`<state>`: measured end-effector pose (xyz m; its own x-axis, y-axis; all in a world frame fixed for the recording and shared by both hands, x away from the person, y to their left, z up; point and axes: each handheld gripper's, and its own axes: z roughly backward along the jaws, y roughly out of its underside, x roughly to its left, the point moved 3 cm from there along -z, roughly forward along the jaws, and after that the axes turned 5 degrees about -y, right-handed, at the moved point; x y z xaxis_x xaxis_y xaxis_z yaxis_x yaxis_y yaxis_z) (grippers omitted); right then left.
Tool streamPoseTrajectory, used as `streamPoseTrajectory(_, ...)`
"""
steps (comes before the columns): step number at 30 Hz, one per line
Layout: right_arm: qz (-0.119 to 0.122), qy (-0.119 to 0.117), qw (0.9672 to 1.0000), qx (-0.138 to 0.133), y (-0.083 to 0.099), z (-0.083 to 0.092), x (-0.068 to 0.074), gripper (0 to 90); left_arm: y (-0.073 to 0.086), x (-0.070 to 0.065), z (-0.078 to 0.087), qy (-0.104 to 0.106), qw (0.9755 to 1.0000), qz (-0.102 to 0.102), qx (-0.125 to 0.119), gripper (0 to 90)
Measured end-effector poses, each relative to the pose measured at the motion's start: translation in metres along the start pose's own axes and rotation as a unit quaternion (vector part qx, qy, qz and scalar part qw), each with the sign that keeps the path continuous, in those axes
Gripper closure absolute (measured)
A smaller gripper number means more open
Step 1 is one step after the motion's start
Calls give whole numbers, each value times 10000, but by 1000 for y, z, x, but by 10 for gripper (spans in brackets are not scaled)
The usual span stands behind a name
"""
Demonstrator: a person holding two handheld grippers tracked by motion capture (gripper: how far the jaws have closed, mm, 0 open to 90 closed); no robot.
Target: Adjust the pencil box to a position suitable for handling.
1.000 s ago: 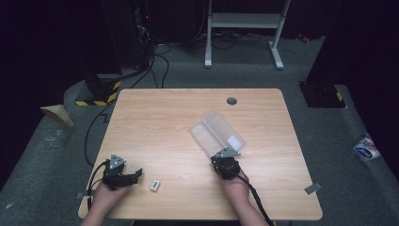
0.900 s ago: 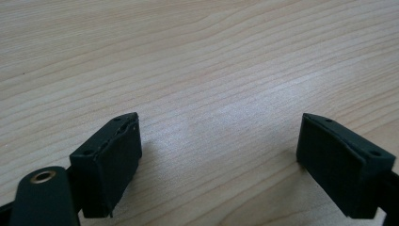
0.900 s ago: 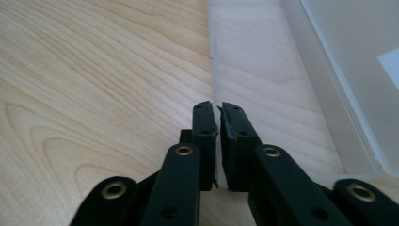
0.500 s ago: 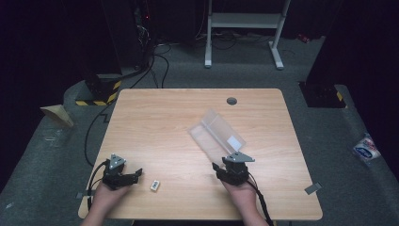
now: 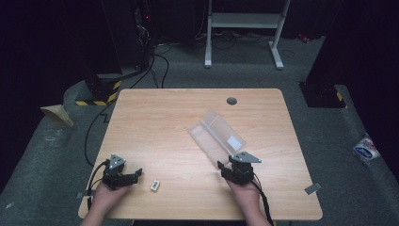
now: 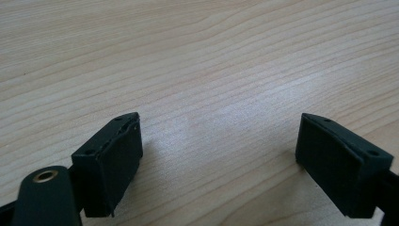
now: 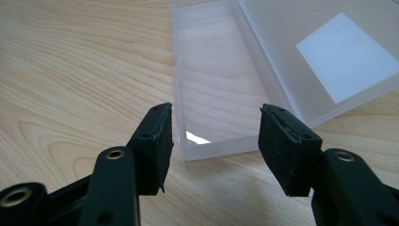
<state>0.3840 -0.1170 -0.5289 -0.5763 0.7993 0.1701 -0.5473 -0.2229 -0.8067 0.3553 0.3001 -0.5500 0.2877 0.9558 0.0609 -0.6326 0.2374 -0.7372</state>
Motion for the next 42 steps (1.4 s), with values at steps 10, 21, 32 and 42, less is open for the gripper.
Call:
streamPoseTrajectory(10, -111, -79, 9999, 103, 1, -5, -6, 421, 0, 0, 0, -8, 10000, -1, -1, 156)
streamPoseTrajectory(21, -148, 80, 9997, 188, 2, -4, -14, 417, 0, 0, 0, 28, 10000, -2, -4, 157)
streamPoseTrajectory(32, -211, 142, 9997, -4, -2, 6, -24, 425, 0, 0, 0, 4, 10000, -11, -7, 160)
streamPoseTrajectory(42, -61, -180, 9998, 109, -5, -10, -2, 416, 0, 0, 0, 18, 10000, -13, -9, 161)
